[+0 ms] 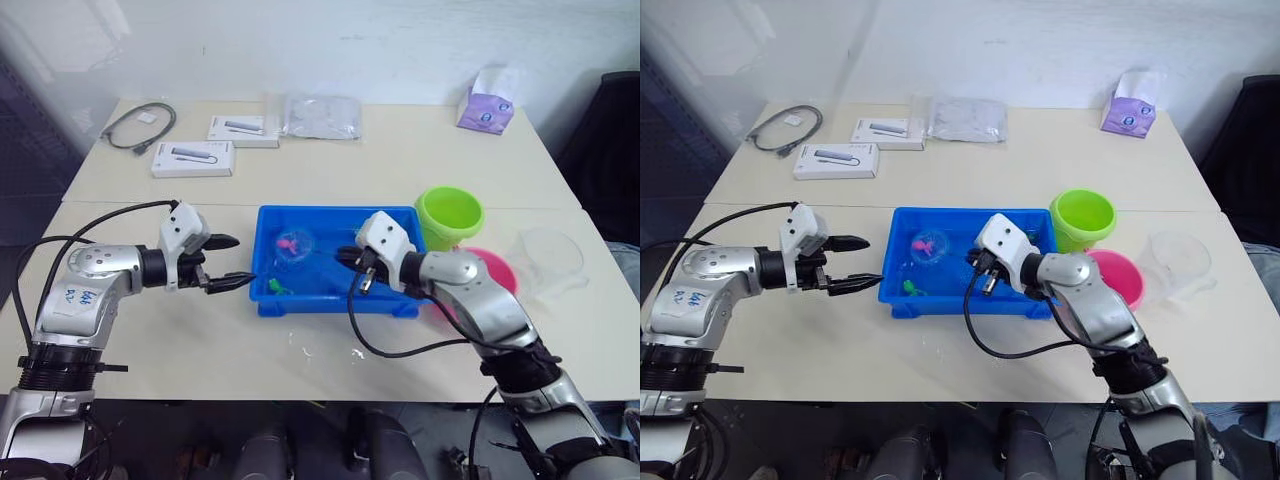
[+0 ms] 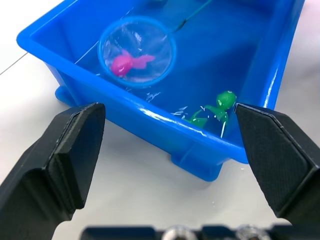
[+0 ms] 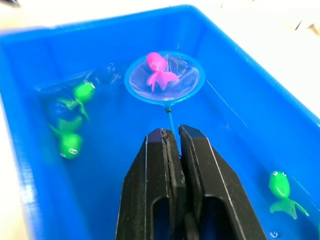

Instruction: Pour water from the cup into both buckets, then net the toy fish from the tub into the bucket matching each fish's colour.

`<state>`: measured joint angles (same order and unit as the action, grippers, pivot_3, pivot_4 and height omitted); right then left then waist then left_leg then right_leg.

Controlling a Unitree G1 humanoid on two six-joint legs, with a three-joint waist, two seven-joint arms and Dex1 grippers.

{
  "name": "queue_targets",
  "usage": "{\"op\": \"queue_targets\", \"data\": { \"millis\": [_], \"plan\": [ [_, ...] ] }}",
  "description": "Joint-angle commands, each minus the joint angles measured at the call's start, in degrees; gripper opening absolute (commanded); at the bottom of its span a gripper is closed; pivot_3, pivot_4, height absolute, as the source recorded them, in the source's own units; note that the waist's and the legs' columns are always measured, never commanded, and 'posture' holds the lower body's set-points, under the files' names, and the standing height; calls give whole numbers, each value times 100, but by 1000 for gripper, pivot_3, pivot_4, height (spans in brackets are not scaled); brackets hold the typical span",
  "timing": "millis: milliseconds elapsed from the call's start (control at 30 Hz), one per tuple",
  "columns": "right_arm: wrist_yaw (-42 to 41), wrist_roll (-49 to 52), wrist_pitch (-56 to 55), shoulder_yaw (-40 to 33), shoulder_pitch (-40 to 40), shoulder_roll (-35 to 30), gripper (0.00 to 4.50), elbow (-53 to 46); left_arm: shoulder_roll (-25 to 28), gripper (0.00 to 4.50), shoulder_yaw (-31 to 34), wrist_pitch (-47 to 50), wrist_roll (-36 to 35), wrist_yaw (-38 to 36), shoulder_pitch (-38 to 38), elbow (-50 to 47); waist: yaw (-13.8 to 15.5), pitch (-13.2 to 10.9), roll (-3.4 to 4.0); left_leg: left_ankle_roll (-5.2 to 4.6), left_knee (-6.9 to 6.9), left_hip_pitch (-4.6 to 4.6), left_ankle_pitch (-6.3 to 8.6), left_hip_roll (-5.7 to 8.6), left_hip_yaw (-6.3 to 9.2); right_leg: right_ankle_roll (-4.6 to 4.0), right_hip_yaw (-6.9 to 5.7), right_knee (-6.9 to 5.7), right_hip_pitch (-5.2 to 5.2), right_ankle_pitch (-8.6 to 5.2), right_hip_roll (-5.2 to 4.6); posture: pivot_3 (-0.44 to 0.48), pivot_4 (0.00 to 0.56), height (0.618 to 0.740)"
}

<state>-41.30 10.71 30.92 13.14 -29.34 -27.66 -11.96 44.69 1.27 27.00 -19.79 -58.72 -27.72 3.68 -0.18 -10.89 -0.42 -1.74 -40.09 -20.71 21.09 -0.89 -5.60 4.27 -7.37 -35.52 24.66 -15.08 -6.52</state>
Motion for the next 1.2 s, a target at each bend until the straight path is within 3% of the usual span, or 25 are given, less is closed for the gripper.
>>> {"op": "queue_targets", "data": {
  "millis": [33, 500, 700, 967, 1200],
  "plan": [
    [-64, 253, -7, -478, 295, -216, 0, -673, -73, 4448, 16, -149, -12, -94, -264, 78, 18, 0, 0, 0, -3, -2, 0, 2, 7, 0, -2, 1, -3, 0, 1, 0, 150, 740],
    [594, 1257, 586, -2734, 2924, -477, 0, -3211, -1004, 4448, -192, -951, -293, -1218, -1023, 1037, 44, 1, -1, -1, -3, -2, -2, 6, 5, 1, -15, 0, -4, 1, 11, 0, 150, 740],
    [809, 1496, 422, -4239, 4314, -330, 0, -4019, -1457, 4448, -322, -1320, -191, -1428, -1494, 1624, 153, 2, -2, -3, -2, 6, -2, 9, 2, 3, -15, 1, -10, 1, 15, 0, 150, 740],
    [893, 1061, -644, -5531, 5546, 52, 0, -4007, -1799, 4448, -472, -1540, -88, -1623, -1787, 2046, 149, 3, -5, -6, -1, 15, -3, 12, -5, 7, -7, 0, -15, 3, 18, 0, 150, 740],
    [901, -81, -2195, -5561, 6184, 208, 0, -3211, -1935, 4448, -460, -1560, -139, -1741, -1745, 1980, 145, 3, -5, -6, 3, 26, -3, 9, -14, 7, 7, -1, -16, 3, 23, 0, 150, 740]
  ]
}}
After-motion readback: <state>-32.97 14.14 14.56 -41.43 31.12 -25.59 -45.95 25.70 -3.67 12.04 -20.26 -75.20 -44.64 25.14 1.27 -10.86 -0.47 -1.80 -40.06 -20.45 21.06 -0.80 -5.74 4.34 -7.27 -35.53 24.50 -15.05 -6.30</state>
